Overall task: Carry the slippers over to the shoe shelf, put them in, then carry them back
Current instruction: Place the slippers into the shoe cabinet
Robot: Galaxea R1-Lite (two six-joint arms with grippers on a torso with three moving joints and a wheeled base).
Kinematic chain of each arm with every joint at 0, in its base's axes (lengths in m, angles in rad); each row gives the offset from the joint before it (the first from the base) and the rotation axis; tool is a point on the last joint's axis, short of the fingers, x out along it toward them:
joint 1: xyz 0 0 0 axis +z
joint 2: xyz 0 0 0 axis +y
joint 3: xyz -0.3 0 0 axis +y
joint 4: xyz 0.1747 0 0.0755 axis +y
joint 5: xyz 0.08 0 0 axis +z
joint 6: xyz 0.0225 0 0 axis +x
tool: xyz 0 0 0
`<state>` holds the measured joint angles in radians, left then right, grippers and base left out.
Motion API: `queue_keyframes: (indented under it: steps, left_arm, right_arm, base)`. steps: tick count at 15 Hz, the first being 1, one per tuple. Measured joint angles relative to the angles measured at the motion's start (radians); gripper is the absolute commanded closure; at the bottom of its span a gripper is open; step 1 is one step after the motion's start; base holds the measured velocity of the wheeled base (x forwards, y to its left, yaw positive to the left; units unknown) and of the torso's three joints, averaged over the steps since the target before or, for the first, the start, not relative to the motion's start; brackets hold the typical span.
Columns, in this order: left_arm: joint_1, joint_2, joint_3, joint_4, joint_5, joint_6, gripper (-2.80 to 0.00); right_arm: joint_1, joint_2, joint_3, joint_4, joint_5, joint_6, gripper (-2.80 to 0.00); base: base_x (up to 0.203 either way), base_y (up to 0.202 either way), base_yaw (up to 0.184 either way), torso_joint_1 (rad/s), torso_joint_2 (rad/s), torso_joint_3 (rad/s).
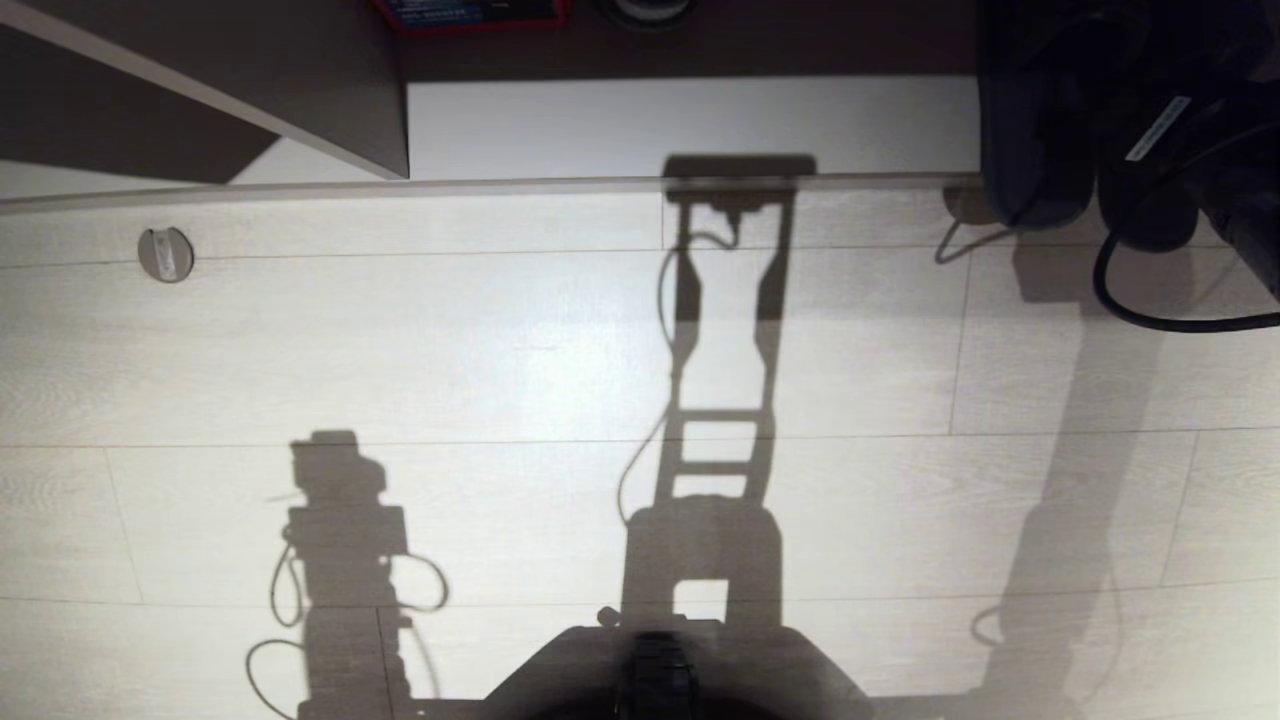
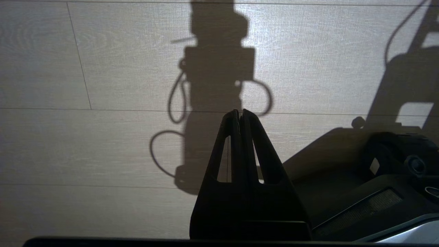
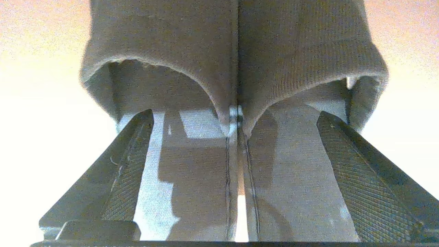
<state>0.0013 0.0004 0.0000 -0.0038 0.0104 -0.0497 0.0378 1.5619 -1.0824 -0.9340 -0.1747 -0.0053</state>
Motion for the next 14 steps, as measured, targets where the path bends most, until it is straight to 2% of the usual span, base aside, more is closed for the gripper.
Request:
queue_keyframes:
  steps: [9, 10, 14]
  left_arm:
    - [0.000, 0.000, 0.000, 0.000, 0.000, 0.000, 0.00]
    - [0.000, 0.000, 0.000, 0.000, 0.000, 0.000, 0.00]
    - [0.000, 0.000, 0.000, 0.000, 0.000, 0.000, 0.00]
  right_arm:
    - [0.012, -0.185, 0.149, 0.061, 0.003, -0.020, -2.80]
    - [0.012, -0.194, 0.152, 0.061, 0.003, -0.021, 0.00]
    - [0.021, -0.291, 0.257, 0.088, 0.005, -0.064, 0.00]
  base:
    - [0.000, 0.000, 0.000, 0.000, 0.00, 0.000]
    - [0.000, 0.000, 0.000, 0.000, 0.00, 0.000]
    - [0.000, 0.000, 0.000, 0.000, 0.00, 0.000]
